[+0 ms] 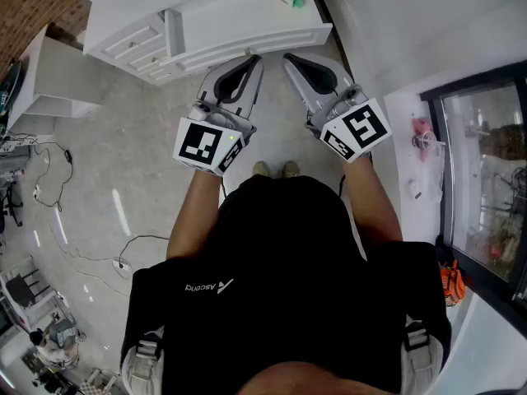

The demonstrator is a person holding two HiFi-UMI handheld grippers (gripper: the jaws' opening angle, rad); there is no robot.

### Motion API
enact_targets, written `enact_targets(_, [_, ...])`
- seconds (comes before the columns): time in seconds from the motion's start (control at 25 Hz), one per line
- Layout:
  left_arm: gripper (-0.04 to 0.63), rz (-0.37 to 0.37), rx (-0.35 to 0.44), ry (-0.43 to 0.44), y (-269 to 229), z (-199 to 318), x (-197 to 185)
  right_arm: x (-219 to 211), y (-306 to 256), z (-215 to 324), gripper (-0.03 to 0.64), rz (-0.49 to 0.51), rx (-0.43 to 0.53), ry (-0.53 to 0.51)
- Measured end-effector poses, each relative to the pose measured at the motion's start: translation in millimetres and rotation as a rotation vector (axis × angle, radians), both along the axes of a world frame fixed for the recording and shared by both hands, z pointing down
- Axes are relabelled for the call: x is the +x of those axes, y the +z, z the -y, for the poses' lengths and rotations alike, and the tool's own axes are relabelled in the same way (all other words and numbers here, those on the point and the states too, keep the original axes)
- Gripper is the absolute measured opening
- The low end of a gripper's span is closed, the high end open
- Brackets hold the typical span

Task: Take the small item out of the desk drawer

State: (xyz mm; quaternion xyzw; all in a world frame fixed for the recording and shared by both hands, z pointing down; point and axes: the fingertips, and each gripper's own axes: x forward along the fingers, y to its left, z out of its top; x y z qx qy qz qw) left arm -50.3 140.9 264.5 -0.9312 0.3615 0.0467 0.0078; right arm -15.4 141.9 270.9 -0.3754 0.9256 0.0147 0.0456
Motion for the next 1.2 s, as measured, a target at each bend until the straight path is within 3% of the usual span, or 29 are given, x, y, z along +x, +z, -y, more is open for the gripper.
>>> enact_targets(0.4, [-0.002, 0.008, -0.01, -0.018, 5.9, 12.4, 11.0, 15.9, 1.4, 11.3, 0.0, 0.045, -0.006, -0.014])
enact_targets(0.76, [-0.002, 0.026, 0.005, -0.049, 4.0, 23.4, 36.4, 56.8, -1.6, 17.7, 0.001, 0.09, -0.001, -0.023])
enact_targets(1.2, [-0.002, 0.043, 0.016, -0.08, 4.4, 39.6, 61.1, 97.3, 0.6, 34.6, 0.002, 0.063, 0.015, -0.026])
